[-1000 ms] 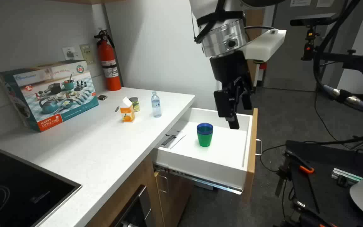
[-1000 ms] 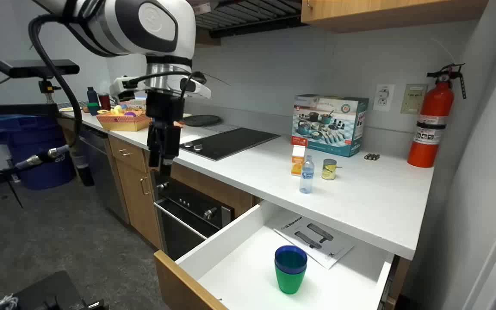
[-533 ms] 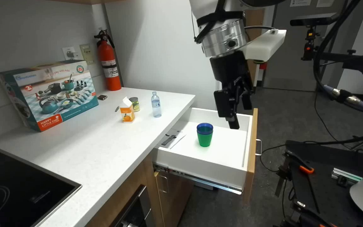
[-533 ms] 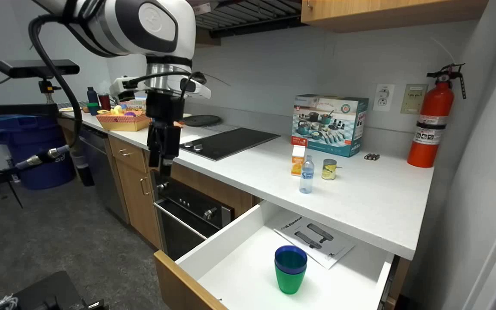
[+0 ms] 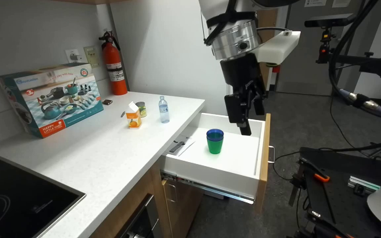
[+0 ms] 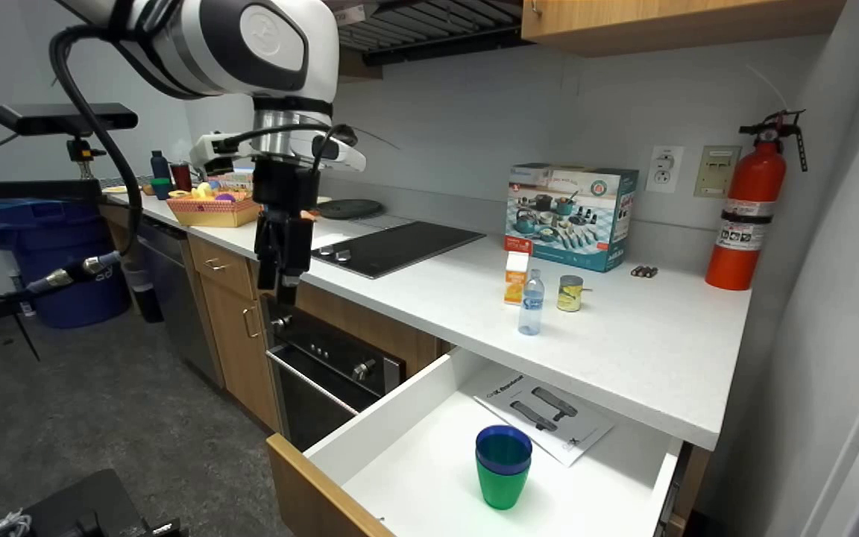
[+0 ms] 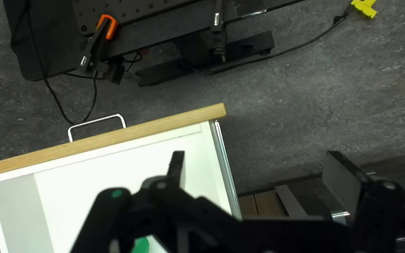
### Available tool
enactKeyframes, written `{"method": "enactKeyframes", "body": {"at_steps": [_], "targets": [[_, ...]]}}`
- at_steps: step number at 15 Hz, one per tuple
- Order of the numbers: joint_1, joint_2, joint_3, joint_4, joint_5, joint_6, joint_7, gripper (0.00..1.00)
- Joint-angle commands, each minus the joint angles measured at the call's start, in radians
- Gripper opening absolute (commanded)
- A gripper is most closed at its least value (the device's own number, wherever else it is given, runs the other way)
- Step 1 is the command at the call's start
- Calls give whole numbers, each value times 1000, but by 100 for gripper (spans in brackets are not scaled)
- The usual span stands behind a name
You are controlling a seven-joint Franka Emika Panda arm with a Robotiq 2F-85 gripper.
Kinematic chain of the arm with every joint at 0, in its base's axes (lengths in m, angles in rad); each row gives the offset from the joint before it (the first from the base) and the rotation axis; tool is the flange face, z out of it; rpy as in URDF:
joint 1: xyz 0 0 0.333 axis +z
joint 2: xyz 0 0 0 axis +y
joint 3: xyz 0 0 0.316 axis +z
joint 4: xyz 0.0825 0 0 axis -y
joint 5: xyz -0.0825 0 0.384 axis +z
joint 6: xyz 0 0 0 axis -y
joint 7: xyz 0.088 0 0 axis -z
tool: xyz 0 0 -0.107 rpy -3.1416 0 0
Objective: Put the bottle on the counter in the open drawer
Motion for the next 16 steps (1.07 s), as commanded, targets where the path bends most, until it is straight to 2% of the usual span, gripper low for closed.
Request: {"method": "enactKeyframes", "body": {"at_steps": [1,8,16], "targets": [[24,1,-24,1,-4,-1,4,100],[23,4,-24,1,-2,9,8,100],[1,68,-47,92,-56,163,74,100]]}}
